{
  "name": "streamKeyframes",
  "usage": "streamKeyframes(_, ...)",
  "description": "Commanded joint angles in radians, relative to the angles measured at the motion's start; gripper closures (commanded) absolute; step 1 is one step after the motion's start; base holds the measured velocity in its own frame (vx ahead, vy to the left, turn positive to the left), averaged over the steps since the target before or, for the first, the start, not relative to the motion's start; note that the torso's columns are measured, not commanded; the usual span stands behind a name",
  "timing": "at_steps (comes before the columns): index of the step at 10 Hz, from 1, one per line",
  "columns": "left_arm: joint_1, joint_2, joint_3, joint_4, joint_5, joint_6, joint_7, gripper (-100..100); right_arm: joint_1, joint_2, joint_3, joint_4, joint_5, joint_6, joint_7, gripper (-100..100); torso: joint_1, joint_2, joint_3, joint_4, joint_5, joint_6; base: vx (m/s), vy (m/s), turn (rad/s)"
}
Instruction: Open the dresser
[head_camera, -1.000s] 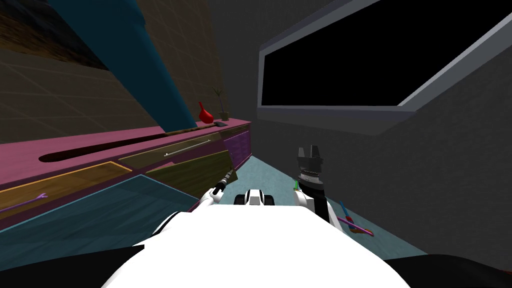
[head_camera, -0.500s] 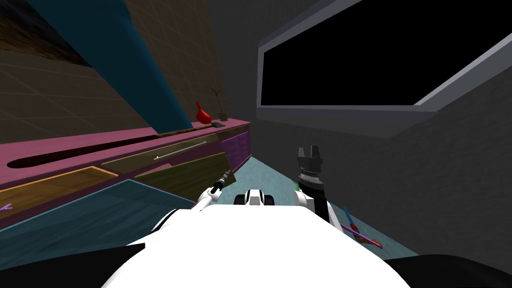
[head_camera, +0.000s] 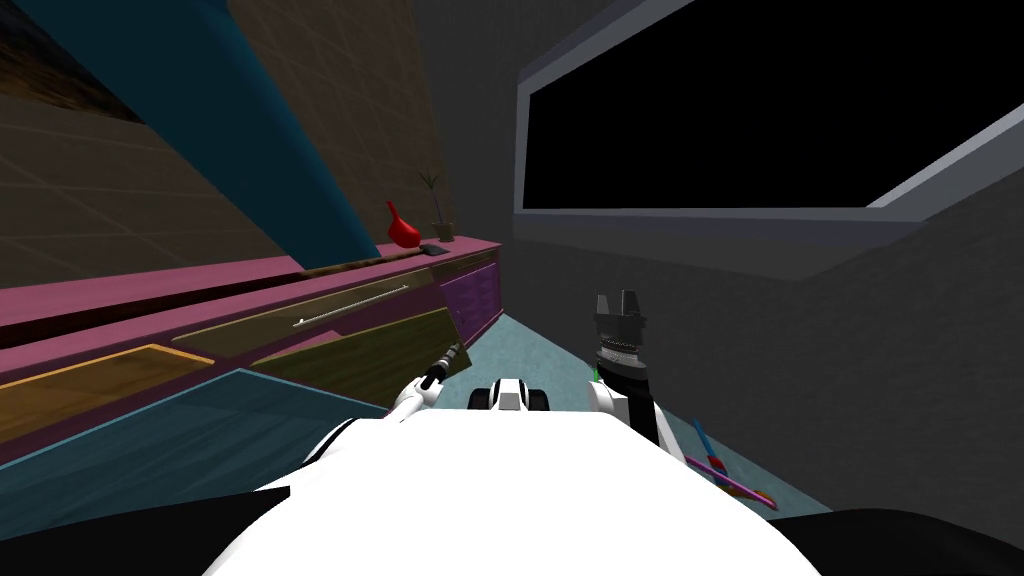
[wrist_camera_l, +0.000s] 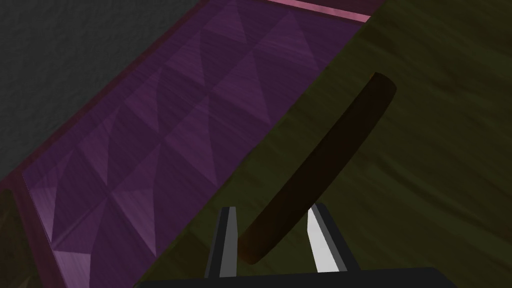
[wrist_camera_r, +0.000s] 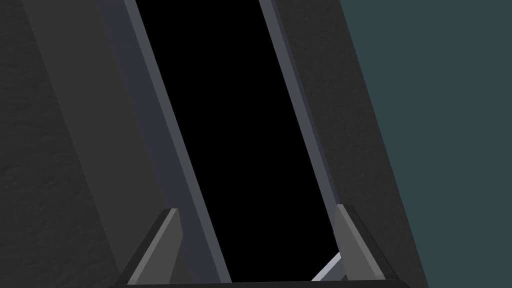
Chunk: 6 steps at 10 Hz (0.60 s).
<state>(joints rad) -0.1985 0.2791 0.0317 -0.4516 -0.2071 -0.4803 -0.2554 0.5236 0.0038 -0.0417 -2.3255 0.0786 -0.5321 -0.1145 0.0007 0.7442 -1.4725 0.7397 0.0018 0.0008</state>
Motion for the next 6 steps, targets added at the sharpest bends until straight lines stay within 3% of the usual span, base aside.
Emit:
streamKeyframes(1, -0.012, -0.002, -0.027, -0.002, -0.016, 0.0, 0.014, 100, 0.0, 0.0, 0.0, 0.0, 0.0, 0.0, 0.0, 0, -0.001, 0.0, 0.0, 0.0, -0.001, -0.002, -0.138, 0.071, -0.099)
streamKeyframes(4, -0.017, -0.004, -0.04, -0.004, -0.023, -0.001, 0.021, 100, 0.0, 0.0, 0.0, 0.0, 0.0, 0.0, 0.0, 0, -0.004, 0.0, 0.0, 0.001, -0.003, -0.003, -0.169, 0.047, -0.076)
streamKeyframes(6, -0.03, -0.01, -0.081, -0.009, -0.046, -0.003, 0.042, 100, 0.0, 0.0, 0.0, 0.0, 0.0, 0.0, 0.0, 0, -0.003, -0.005, -0.004, 0.0, -0.003, -0.001, -0.177, 0.056, -0.099)
